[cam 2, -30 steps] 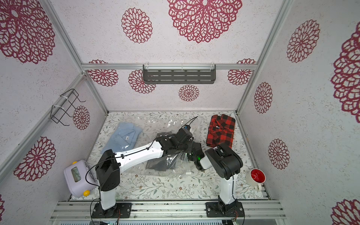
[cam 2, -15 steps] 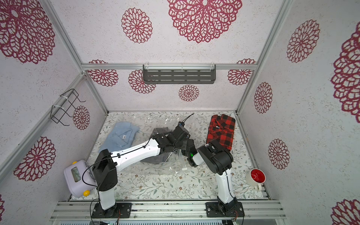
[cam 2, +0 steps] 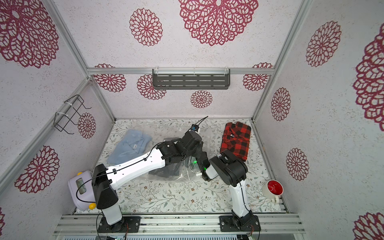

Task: Place the folded shirt into the vacuum bag
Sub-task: Place the shirt in the vacuum bag.

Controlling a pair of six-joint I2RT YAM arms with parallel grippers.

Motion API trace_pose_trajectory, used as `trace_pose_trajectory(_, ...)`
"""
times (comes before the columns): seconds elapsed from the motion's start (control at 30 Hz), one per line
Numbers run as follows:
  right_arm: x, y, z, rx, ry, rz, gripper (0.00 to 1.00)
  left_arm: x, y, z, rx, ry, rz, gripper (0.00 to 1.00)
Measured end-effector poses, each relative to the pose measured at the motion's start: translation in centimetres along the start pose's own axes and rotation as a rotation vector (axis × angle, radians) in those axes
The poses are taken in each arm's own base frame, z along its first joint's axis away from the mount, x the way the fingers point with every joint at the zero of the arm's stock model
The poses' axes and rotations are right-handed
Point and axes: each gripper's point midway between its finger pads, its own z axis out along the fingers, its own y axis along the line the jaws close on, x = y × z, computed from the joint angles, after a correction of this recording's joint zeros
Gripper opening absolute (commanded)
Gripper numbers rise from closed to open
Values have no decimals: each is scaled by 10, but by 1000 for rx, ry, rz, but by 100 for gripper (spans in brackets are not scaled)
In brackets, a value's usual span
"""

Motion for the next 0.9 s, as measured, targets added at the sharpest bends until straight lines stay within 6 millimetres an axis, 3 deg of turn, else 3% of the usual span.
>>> trace_pose_trajectory(0.2,-3,19,40,-39,41,-21,0,2,-5,0,27,12,-1,0)
trace_pose_trajectory(0.43,9,13,77,-39,102,-19,0,1,-11,0,57,12,-6,0)
trace_pose_trajectory(0.8,5,24,109,-66,131,-12,0,-1,12,4,-25,5,11,0)
trace_pose_trajectory(0.9,6,20,110,-53,139,-14,20,-1,16,6,-43,-8,5,0)
